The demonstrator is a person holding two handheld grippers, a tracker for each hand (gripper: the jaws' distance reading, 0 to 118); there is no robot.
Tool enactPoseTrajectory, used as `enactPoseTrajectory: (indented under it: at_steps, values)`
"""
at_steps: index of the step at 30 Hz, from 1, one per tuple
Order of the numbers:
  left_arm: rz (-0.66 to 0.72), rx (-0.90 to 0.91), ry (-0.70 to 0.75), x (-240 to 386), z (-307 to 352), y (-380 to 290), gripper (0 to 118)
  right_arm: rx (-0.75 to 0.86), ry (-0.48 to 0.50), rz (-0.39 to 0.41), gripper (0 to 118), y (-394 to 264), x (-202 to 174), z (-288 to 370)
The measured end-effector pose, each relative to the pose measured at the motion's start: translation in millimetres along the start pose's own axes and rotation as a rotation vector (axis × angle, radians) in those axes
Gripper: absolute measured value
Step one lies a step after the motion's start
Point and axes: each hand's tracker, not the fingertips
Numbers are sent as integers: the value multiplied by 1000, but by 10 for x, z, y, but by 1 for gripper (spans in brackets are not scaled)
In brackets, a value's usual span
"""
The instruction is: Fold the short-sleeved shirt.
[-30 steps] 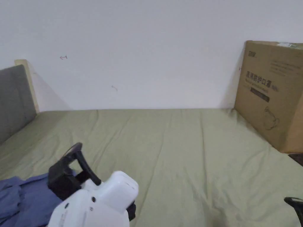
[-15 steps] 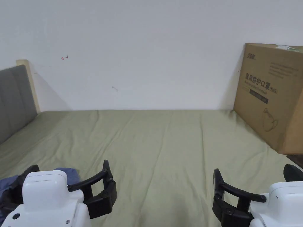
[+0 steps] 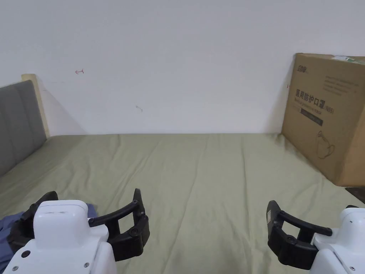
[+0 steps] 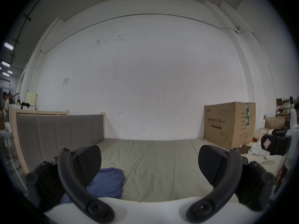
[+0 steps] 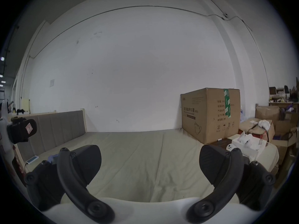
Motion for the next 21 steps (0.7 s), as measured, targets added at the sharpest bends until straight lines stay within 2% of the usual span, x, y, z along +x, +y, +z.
enactPoseTrajectory:
  at_steps: [5, 9, 12, 17, 18, 19, 20, 21]
  values:
    - [39, 7, -18, -20, -7, 78, 118, -5, -12, 33, 118, 13, 10, -3]
    - [-18, 4, -22, 15, -5, 90, 118, 2, 9, 27, 118, 7, -6, 22]
    - [-70, -8, -3, 64, 1, 96, 118, 15, -17, 53, 118, 4, -53, 24]
    - [-64, -35, -6, 67, -12, 86, 118, 4, -17, 48, 118, 4, -41, 8]
    - [-50, -44, -11, 52, -16, 86, 112, 0, -20, 46, 115, 5, -36, 7]
    - [-32, -56, -22, 33, -11, 91, 95, 0, -17, 40, 105, 7, -17, 16]
    - [-18, -70, -28, 15, -4, 102, 65, 7, 23, 19, 65, 10, 8, 35]
    - [-6, -78, -29, 1, -6, 102, 9, 10, 36, 2, 0, 27, 31, 56]
